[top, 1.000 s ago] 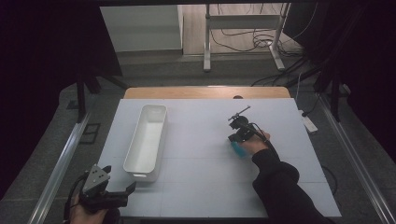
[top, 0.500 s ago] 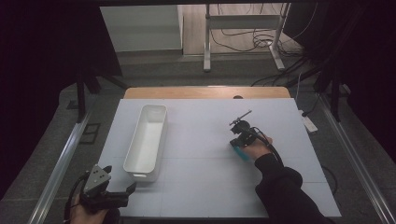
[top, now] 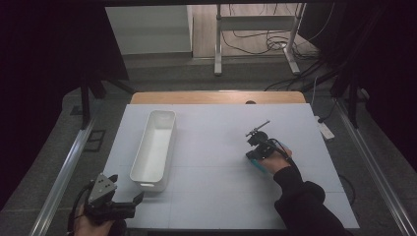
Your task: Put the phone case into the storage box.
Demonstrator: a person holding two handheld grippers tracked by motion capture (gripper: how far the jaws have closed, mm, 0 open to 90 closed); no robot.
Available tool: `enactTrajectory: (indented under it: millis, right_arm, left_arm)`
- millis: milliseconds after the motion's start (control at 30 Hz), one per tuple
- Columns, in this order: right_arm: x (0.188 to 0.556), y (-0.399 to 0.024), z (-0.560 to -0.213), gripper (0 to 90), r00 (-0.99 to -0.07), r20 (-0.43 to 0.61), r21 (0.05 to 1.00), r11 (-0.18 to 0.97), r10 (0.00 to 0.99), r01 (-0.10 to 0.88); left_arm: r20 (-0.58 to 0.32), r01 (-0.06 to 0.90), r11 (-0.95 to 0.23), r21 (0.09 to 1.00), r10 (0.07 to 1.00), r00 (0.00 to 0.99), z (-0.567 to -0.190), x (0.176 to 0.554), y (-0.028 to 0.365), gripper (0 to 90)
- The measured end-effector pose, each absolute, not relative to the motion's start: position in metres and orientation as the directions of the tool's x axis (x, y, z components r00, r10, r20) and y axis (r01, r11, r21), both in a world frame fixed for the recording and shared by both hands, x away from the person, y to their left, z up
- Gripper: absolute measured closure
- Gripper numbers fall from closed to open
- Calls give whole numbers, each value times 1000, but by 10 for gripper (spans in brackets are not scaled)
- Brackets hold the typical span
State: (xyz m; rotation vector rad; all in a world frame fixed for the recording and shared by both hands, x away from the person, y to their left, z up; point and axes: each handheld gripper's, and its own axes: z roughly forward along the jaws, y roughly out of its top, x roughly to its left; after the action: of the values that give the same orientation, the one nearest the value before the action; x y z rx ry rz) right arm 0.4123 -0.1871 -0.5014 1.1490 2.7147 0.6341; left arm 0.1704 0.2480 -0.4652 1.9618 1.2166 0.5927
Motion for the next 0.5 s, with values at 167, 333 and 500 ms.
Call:
enactTrajectory:
  millis: [167,333,500]
  right_arm:
    - [408,-191,-501,890,-703,46,424,623,710,657]
    - [403,-196,-501,890,-700,51,426,619,712,660]
    - [398,-200,-501,891,-701,51,427,619,712,660]
  left_arm:
    - [2,554,-276,785,896,443,-465,170,248,4]
    - [4,554,-278,785,896,444,-465,170,248,4]
    - [5,554,-280,784,895,446,-465,170,248,4]
